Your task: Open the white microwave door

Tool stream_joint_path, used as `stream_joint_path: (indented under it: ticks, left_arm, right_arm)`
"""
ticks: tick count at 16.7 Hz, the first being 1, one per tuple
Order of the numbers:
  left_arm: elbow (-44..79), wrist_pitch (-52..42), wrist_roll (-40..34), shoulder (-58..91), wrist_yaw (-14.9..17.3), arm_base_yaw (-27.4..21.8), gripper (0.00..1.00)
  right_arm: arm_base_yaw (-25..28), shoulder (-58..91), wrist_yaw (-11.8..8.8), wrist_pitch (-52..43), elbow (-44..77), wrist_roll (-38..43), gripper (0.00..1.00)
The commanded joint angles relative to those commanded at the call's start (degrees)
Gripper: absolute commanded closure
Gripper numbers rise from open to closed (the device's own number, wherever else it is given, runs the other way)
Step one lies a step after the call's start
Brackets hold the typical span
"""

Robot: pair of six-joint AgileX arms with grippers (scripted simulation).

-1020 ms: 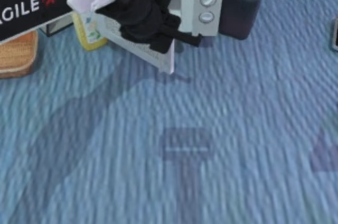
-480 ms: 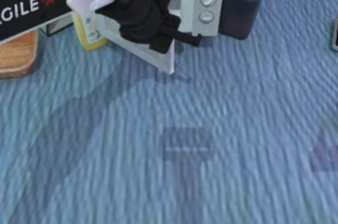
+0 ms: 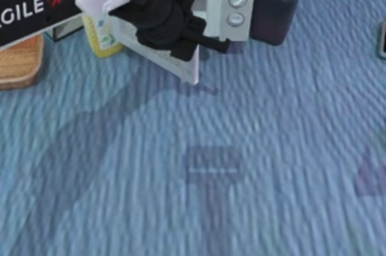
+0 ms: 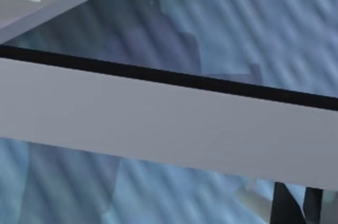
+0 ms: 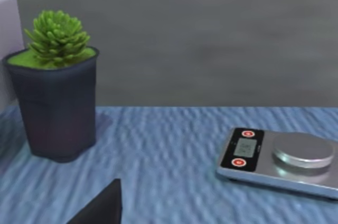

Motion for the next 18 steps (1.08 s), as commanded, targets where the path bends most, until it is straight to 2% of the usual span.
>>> stream_joint_path:
  ticks: [8, 15, 18]
  left_arm:
    - [-0.33, 0.04, -0.04, 0.1, 0.48, -0.26, 1.0]
    - [-5.43, 1.22, 7.81, -4.08, 4.57, 2.42, 1.0]
    - [-5.67, 1.24, 8.14, -4.23, 4.74, 2.53, 1.0]
  right_arm:
    - [0.0, 0.0, 0.0, 0.0, 0.0, 0.0, 0.0]
    - [0.0, 0.0, 0.0, 0.0, 0.0, 0.0, 0.0]
    - [0.0, 0.0, 0.0, 0.0, 0.0, 0.0, 0.0]
